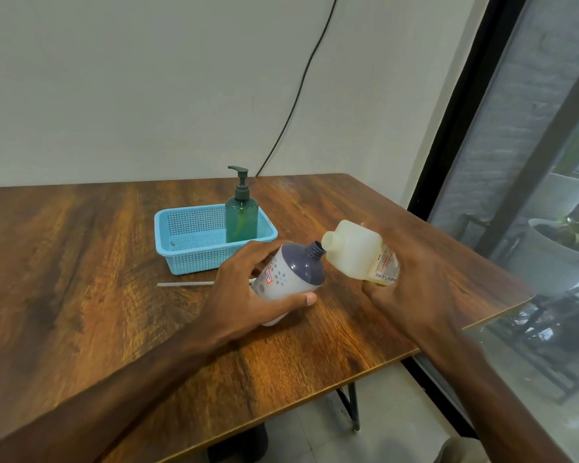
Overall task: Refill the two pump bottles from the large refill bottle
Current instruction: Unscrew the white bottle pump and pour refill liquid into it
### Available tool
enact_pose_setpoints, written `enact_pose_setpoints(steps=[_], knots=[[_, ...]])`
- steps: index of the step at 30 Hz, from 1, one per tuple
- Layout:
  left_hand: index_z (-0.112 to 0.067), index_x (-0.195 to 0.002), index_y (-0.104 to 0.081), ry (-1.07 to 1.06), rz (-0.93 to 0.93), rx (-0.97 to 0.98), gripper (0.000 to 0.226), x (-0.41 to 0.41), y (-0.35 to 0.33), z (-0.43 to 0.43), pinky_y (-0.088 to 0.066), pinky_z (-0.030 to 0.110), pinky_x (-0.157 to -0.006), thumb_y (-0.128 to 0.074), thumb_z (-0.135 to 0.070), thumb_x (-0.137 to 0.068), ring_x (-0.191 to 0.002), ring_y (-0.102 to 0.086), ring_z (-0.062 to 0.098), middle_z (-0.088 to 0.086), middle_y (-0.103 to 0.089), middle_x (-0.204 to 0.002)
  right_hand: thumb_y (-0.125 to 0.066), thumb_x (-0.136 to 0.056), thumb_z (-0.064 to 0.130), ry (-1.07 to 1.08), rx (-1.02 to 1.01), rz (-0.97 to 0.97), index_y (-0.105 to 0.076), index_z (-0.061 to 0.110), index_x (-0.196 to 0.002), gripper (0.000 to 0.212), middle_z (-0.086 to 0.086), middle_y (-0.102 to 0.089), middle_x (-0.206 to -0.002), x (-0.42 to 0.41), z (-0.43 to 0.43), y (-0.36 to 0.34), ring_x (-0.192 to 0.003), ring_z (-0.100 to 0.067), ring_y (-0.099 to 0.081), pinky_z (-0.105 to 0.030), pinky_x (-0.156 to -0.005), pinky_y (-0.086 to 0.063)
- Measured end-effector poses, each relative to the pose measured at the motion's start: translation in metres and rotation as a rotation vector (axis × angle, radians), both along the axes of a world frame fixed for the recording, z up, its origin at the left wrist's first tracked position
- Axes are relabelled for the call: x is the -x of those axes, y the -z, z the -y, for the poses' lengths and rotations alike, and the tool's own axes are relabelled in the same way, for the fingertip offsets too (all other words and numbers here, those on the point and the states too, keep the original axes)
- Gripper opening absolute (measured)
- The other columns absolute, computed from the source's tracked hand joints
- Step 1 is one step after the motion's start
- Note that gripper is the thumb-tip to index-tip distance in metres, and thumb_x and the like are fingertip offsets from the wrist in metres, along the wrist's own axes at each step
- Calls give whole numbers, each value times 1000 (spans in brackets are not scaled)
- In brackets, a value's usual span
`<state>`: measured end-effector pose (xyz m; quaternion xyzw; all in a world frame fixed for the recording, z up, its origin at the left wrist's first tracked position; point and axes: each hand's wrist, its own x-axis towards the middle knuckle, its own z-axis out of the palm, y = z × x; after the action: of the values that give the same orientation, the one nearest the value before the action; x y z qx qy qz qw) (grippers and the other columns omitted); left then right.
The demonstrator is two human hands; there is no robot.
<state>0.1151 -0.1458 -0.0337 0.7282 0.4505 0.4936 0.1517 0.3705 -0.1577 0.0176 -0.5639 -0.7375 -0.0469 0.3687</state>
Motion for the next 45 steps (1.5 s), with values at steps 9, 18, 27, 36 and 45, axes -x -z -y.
enact_pose_setpoints(steps=[9,18,27,36,45], knots=[[-81,-119,-41,-6,-31,-25,70,-1,-4,4,-44,1,-80,-81,-78,-62,-113,-51,-21,-57,-48,-118,-90,-64,20,-10,-40,35,-51,32,-140,86,3,-63,-129,0,-3,-6,-118,-21,-57,-54,-90,-54],[-62,-121,-51,-28,-32,-8,70,0,1,-1,-49,14,-85,-87,-73,-61,-114,-52,-19,-46,-54,-117,-92,-61,17,-6,-87,65,-56,26,-136,84,1,-63,-133,2,-5,-11,-125,-24,-54,-42,-102,-42],[-56,-123,-50,-40,-24,14,75,0,2,-1,-45,10,-85,-86,-73,-59,-113,-50,-21,-42,-52,-118,-91,-64,14,-8,-64,58,-54,26,-140,86,-1,-60,-139,4,-5,-15,-132,-26,-50,-54,-109,-41],[-54,-127,-50,-41,-28,27,79,-1,2,-2,-47,14,-86,-83,-78,-59,-115,-50,-20,-42,-51,-120,-91,-64,11,-15,-101,85,-56,23,-138,84,-5,-61,-137,7,-5,-19,-130,-29,-52,-58,-108,-41],[-57,-124,-48,-41,-37,32,76,0,4,-3,-46,13,-86,-80,-80,-60,-114,-47,-24,-46,-47,-119,-92,-62,13,15,-115,123,-56,25,-137,85,-5,-61,-138,7,-7,-21,-128,-29,-52,-53,-108,-38]])
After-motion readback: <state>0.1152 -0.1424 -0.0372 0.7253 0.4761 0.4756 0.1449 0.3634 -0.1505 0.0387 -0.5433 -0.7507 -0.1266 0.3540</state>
